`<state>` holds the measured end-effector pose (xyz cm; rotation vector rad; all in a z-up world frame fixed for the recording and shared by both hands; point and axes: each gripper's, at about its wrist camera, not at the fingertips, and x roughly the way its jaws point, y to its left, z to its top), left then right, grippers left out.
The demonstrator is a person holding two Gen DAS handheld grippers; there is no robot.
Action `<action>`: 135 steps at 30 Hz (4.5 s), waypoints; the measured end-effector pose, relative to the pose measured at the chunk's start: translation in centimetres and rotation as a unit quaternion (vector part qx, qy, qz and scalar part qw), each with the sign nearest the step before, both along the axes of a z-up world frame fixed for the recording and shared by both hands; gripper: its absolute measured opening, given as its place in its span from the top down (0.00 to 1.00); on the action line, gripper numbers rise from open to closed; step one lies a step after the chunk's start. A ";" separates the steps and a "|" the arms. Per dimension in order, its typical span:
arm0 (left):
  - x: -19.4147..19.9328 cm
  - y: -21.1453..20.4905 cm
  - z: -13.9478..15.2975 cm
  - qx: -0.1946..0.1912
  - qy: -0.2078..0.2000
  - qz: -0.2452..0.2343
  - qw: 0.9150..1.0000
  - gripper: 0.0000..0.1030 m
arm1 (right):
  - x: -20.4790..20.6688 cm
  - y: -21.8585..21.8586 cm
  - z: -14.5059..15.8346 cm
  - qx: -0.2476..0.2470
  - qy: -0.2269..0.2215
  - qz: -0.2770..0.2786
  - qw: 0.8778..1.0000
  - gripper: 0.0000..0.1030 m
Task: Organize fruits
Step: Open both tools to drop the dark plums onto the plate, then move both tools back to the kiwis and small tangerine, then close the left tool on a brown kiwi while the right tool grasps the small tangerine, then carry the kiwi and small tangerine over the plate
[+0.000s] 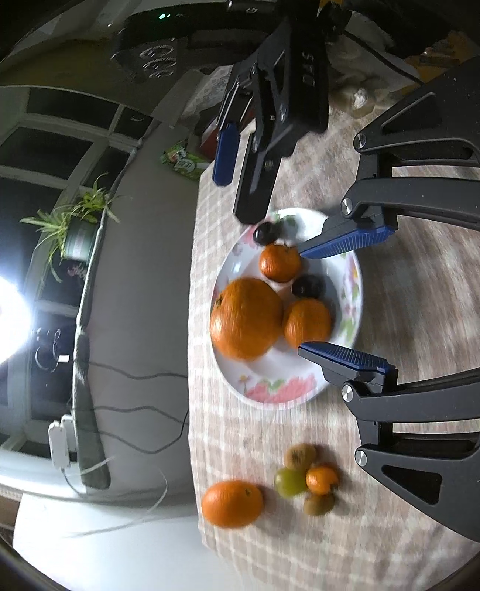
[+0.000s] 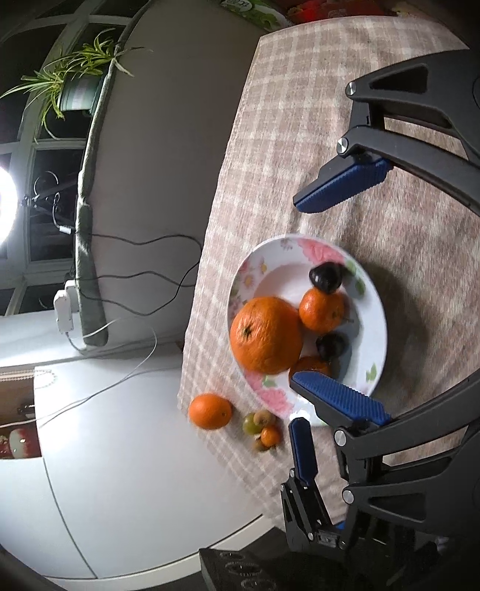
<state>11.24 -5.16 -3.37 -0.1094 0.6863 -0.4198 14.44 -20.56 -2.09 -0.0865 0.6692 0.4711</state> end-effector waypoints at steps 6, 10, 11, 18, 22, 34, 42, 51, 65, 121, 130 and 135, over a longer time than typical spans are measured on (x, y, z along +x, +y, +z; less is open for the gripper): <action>-0.6 3.8 0.0 -0.007 -0.007 0.035 0.999 0.56 | -1.1 2.4 0.7 0.009 -0.006 0.026 1.000 0.12; -0.5 6.4 -0.3 -0.010 -0.005 0.059 0.998 0.56 | -2.1 4.5 1.2 0.010 -0.014 0.053 0.998 0.12; -0.5 7.1 -0.5 -0.012 -0.004 0.065 0.998 0.56 | -2.2 5.0 1.3 0.009 -0.016 0.059 0.998 0.12; -0.3 10.3 -1.2 -0.017 0.003 0.089 0.996 0.56 | -3.1 8.6 1.2 -0.004 -0.018 0.102 0.995 0.12; 0.2 11.6 -1.6 -0.022 0.011 0.091 0.996 0.56 | -3.3 10.5 0.5 -0.007 -0.010 0.123 0.992 0.12; 3.0 15.7 -3.3 -0.064 0.058 0.085 0.993 0.70 | -3.8 15.7 -1.1 -0.012 0.009 0.168 0.986 0.18; 4.4 16.2 -4.6 -0.080 0.089 0.068 0.990 0.72 | -1.8 18.8 -3.7 -0.022 0.057 0.150 0.987 0.45; 5.4 16.4 -5.4 -0.085 0.103 0.059 0.989 0.72 | 0.6 20.1 -5.9 -0.029 0.091 0.127 0.987 0.56; 6.0 16.4 -5.9 -0.080 0.107 0.057 0.989 0.77 | 2.2 20.9 -6.4 -0.035 0.100 0.120 0.987 0.56; 0.4 15.4 -2.3 -0.059 0.041 0.092 0.993 0.77 | -2.5 19.0 -2.7 -0.024 0.060 0.122 0.990 0.76; -1.0 11.4 -0.9 -0.045 0.014 0.061 0.997 0.77 | -4.4 14.6 -0.9 -0.007 0.042 0.097 0.994 0.76; -1.3 9.2 -0.5 -0.047 0.007 0.041 0.998 0.77 | -4.5 11.6 -0.2 0.006 0.035 0.073 0.997 0.76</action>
